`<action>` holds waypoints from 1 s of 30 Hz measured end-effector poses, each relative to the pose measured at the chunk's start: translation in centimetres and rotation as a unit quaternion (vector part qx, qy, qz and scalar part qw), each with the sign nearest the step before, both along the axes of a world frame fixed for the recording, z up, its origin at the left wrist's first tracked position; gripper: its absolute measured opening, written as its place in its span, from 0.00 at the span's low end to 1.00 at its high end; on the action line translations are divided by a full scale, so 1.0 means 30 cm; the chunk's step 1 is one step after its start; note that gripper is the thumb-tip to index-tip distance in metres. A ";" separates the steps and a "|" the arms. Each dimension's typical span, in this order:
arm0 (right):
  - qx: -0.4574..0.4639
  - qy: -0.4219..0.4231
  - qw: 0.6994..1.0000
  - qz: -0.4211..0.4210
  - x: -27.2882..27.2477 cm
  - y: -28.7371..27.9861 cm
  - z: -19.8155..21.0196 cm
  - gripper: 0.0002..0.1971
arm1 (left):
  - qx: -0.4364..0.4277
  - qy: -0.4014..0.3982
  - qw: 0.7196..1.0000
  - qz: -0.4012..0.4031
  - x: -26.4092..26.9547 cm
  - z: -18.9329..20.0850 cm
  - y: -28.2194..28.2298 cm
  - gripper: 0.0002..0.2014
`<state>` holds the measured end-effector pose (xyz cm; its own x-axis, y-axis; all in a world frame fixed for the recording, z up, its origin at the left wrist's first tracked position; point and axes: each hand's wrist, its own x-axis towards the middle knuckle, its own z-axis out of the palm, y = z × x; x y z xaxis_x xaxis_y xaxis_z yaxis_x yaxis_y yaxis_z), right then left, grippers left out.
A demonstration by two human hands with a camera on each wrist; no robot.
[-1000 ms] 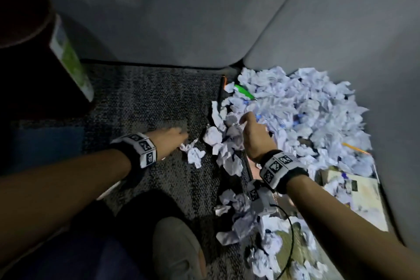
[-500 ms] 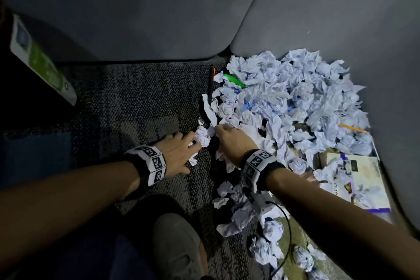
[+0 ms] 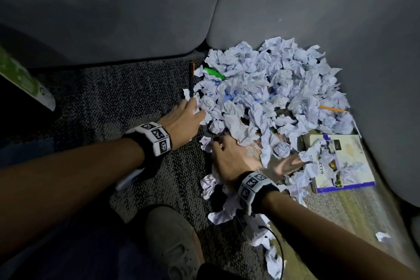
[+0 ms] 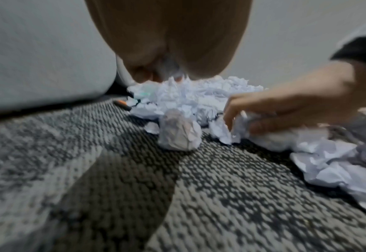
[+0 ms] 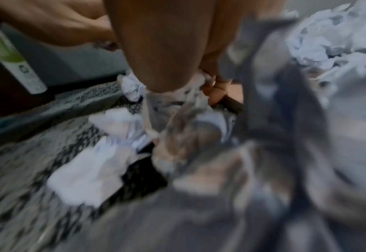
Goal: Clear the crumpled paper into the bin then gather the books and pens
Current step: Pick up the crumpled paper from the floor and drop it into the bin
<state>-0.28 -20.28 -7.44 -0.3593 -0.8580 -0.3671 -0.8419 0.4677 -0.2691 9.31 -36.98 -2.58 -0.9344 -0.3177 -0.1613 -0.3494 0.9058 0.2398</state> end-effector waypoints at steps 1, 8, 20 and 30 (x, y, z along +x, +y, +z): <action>0.014 0.005 1.000 0.007 0.011 0.010 -0.010 0.22 | -0.013 -0.030 0.999 -0.004 -0.002 -0.021 0.014 0.15; 0.005 0.007 1.000 0.022 0.052 0.029 0.020 0.54 | -0.017 -0.093 0.991 -0.093 0.074 -0.133 0.023 0.20; 0.026 0.021 0.999 0.038 0.045 -0.079 -0.020 0.18 | 0.017 0.018 1.000 -0.015 -0.017 -0.046 -0.064 0.16; -0.042 -0.039 0.997 -0.045 0.014 -0.109 0.086 0.27 | 0.022 -0.078 0.996 -0.026 -0.016 -0.122 -0.088 0.10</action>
